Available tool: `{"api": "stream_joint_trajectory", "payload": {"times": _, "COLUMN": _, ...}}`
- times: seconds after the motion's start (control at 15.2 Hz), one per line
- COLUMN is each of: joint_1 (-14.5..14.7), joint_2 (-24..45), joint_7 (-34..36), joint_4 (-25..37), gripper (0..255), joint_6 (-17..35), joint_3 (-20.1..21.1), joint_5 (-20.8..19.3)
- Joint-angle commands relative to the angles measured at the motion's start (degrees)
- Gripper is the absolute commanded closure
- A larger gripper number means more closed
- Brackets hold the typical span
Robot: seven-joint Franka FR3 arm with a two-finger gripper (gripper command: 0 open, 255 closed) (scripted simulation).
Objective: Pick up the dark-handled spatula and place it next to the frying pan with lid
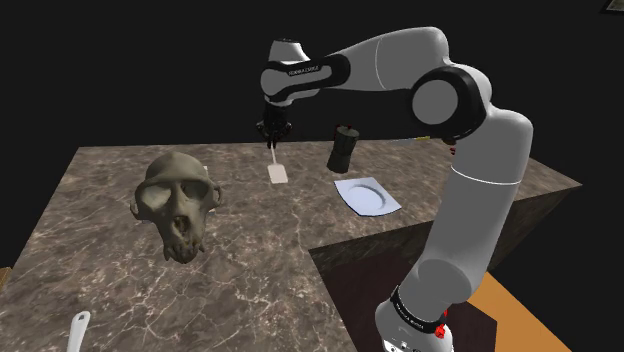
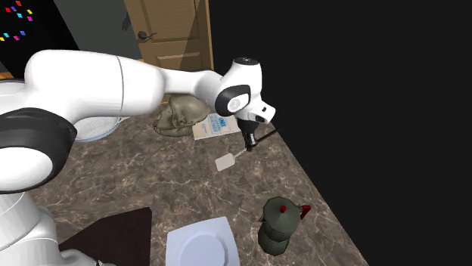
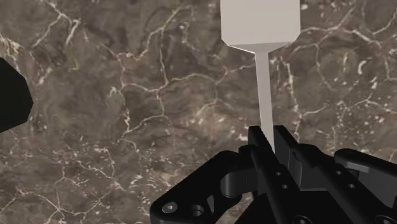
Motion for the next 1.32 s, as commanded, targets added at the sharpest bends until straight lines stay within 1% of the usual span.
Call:
{"api": "stream_joint_trajectory", "payload": {"times": 0.0, "joint_1": -0.02, "joint_2": -0.21, "joint_7": -0.06, "joint_4": 1.28, "gripper": 255, "joint_6": -1.5, "joint_3": -0.01, "joint_5": 0.02}}
{"api": "stream_joint_trajectory", "payload": {"times": 0.13, "joint_1": -0.01, "joint_2": -0.51, "joint_7": -0.09, "joint_4": 2.17, "gripper": 255, "joint_6": -2.7, "joint_3": -0.01, "joint_5": 0.03}}
{"api": "stream_joint_trajectory", "payload": {"times": 0.4, "joint_1": 2.11, "joint_2": -7.48, "joint_7": 3.59, "joint_4": -7.26, "gripper": 255, "joint_6": -0.33, "joint_3": 1.27, "joint_5": -0.58}}
{"api": "stream_joint_trajectory", "payload": {"times": 0.66, "joint_1": 4.15, "joint_2": -13.84, "joint_7": 7.51, "joint_4": -15.3, "gripper": 255, "joint_6": 1.23, "joint_3": 2.98, "joint_5": -0.87}}
{"api": "stream_joint_trajectory", "payload": {"times": 0.92, "joint_1": 6.16, "joint_2": -19.69, "joint_7": 11.61, "joint_4": -22.16, "gripper": 255, "joint_6": 2.11, "joint_3": 5.1, "joint_5": -0.74}}
{"api": "stream_joint_trajectory", "payload": {"times": 1.25, "joint_1": 8.8, "joint_2": -26.31, "joint_7": 16.92, "joint_4": -29.25, "gripper": 255, "joint_6": 2.44, "joint_3": 8.31, "joint_5": 0.17}}
